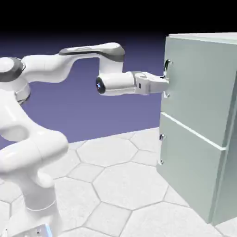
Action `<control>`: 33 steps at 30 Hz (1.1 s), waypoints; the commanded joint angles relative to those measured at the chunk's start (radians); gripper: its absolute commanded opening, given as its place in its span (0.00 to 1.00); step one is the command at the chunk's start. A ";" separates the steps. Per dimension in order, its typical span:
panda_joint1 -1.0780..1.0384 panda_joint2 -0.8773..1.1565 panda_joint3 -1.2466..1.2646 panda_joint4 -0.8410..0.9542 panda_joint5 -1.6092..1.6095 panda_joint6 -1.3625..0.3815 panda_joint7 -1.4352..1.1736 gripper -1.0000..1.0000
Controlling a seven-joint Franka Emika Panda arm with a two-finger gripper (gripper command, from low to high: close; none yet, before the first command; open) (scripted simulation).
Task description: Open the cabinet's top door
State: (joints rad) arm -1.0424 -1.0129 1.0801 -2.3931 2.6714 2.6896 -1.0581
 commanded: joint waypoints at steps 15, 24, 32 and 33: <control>0.354 0.336 -0.284 0.019 0.231 0.113 -0.607 0.00; 0.680 0.406 -0.585 -0.035 0.250 0.115 -0.814 0.00; 0.937 0.316 -0.838 -0.163 -0.015 0.083 -0.684 0.00; 0.964 0.299 -0.867 -0.182 -0.059 0.078 -0.659 0.00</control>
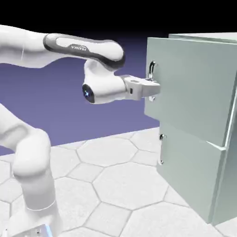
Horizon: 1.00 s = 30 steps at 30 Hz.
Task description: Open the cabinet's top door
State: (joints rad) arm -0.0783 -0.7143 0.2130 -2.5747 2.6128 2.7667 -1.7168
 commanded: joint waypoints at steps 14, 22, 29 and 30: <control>0.246 -0.260 -0.340 -0.204 -0.609 -0.063 0.345 0.00; 0.243 -0.390 -0.479 -0.283 -0.957 -0.169 0.554 0.00; 0.163 -0.463 -0.631 -0.309 -1.261 -0.375 0.701 0.00; 0.151 -0.467 -0.660 -0.306 -1.305 -0.414 0.716 0.00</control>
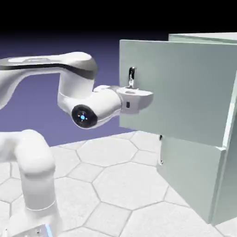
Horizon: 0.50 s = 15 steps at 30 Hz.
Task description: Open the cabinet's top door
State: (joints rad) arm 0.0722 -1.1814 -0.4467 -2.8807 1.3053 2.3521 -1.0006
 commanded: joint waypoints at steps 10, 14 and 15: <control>-0.023 0.062 -0.335 0.156 -0.377 -0.431 0.065 0.00; 0.049 0.116 -0.478 0.280 -0.492 -0.605 0.069 0.00; 0.074 0.130 -0.514 0.316 -0.517 -0.648 0.069 0.00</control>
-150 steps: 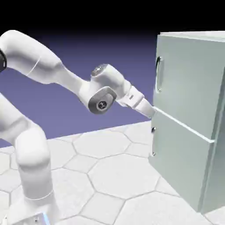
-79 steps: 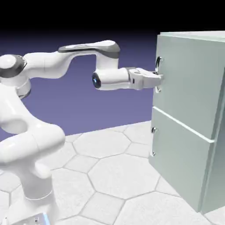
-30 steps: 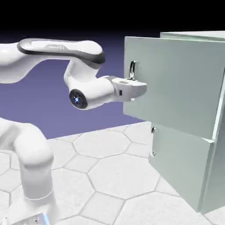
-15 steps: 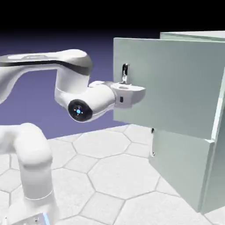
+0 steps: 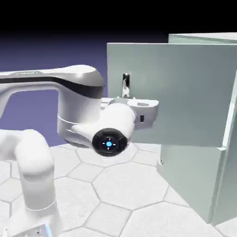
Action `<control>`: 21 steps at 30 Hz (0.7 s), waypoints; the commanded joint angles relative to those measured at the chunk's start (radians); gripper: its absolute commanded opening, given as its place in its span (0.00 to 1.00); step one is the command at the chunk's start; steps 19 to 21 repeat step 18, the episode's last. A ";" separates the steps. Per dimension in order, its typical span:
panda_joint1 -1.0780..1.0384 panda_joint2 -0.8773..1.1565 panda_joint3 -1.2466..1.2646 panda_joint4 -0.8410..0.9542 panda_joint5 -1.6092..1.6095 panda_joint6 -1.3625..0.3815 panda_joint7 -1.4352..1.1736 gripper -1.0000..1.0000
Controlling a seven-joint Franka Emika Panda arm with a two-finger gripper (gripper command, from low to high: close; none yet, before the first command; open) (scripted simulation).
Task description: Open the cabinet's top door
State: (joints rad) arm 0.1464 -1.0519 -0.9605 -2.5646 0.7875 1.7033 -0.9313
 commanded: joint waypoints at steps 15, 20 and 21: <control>0.492 0.046 -0.418 0.544 -0.233 -0.490 0.053 0.00; 0.562 0.032 -0.457 0.619 -0.253 -0.545 0.069 0.00; 0.562 0.032 -0.457 0.619 -0.253 -0.545 0.069 0.00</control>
